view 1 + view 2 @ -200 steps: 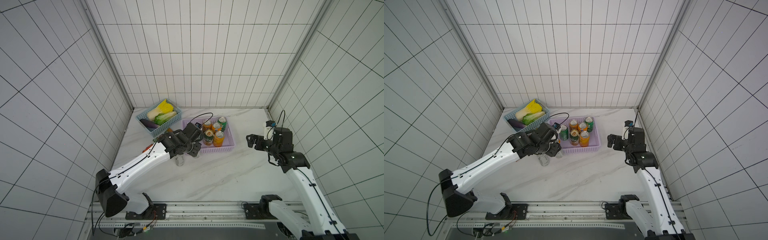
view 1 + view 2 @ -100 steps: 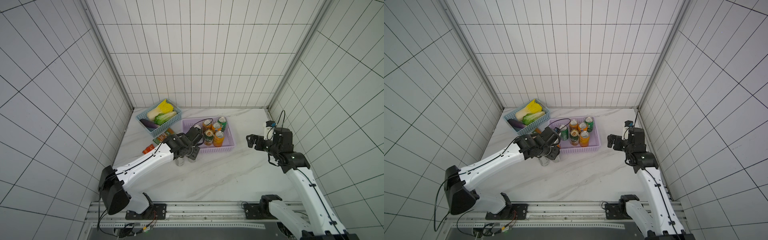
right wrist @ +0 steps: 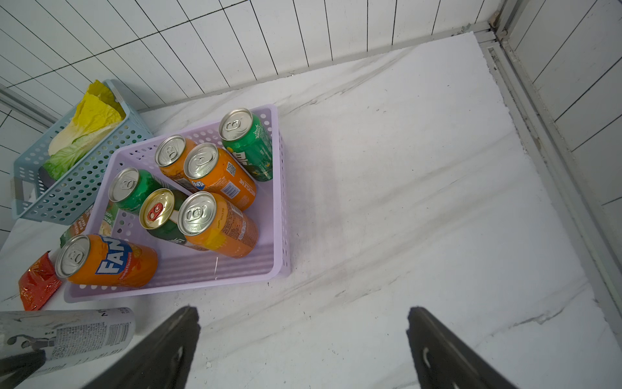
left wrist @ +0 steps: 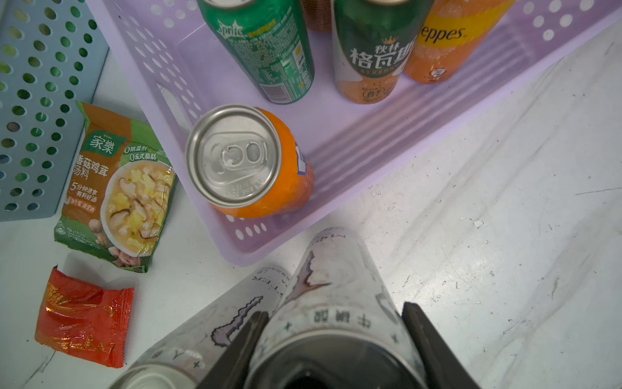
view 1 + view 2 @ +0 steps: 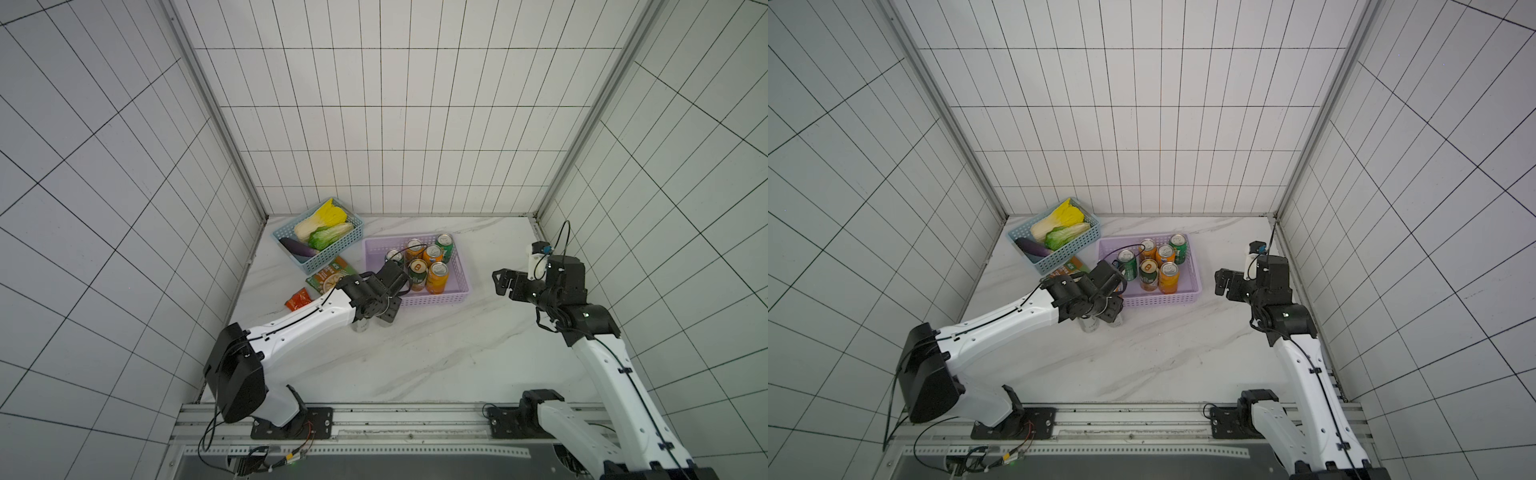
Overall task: Take out the drinks from the basket
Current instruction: Place the drink at the center of the board.
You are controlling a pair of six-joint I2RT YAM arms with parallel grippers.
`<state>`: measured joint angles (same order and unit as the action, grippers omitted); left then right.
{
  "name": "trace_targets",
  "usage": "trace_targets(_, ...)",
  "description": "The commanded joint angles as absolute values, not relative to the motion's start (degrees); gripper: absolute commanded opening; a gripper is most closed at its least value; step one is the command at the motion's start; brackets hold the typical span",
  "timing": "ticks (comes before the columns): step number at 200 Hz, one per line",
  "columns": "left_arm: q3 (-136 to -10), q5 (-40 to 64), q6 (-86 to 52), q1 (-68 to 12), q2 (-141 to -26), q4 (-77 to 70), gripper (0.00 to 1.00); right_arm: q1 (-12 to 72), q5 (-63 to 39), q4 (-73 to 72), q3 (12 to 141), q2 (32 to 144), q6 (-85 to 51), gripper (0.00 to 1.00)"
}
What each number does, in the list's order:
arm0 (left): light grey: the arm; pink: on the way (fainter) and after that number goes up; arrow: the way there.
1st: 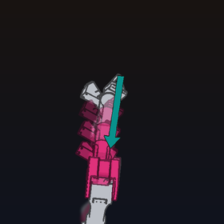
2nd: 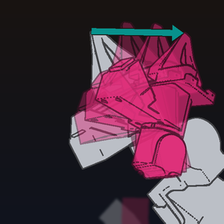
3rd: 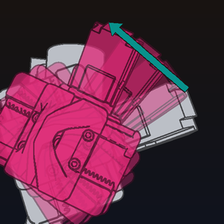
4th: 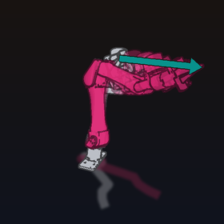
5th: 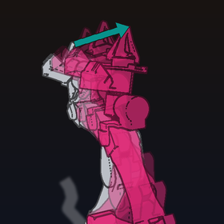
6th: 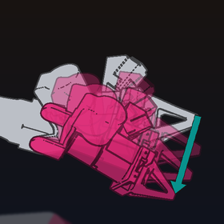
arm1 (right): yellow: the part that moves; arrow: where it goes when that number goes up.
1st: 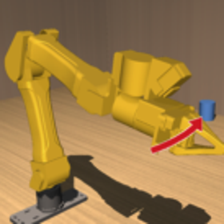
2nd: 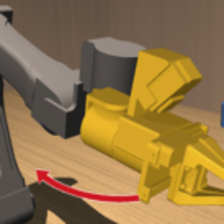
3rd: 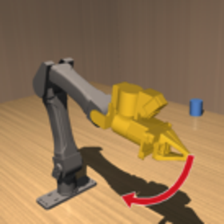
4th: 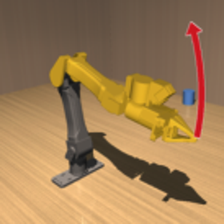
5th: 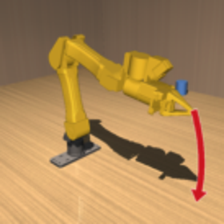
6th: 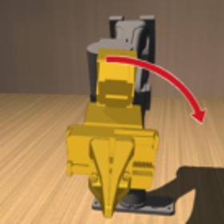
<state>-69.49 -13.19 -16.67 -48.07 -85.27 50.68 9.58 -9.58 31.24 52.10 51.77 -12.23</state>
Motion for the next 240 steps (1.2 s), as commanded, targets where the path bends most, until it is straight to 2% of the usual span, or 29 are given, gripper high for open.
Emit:
trace_targets(1,-69.5,-15.5,-17.1,-48.4,-85.7,46.0,0.54,9.2,-9.7,31.9,50.8,51.7,-12.0,0.99)
trace_targets(136,-67.0,-16.2,-17.2,-48.4,-87.6,44.4,0.57,9.2,-10.0,31.9,51.0,52.2,-12.0,0.99)
trace_targets(211,-66.7,-16.7,-17.2,-48.4,-86.5,44.7,0.69,9.2,-10.2,31.9,50.7,52.1,-12.0,0.99)
trace_targets(240,-67.4,-17.0,-17.0,-48.4,-85.7,45.4,0.7,9.3,-10.3,31.9,50.7,52.1,-12.0,0.99)
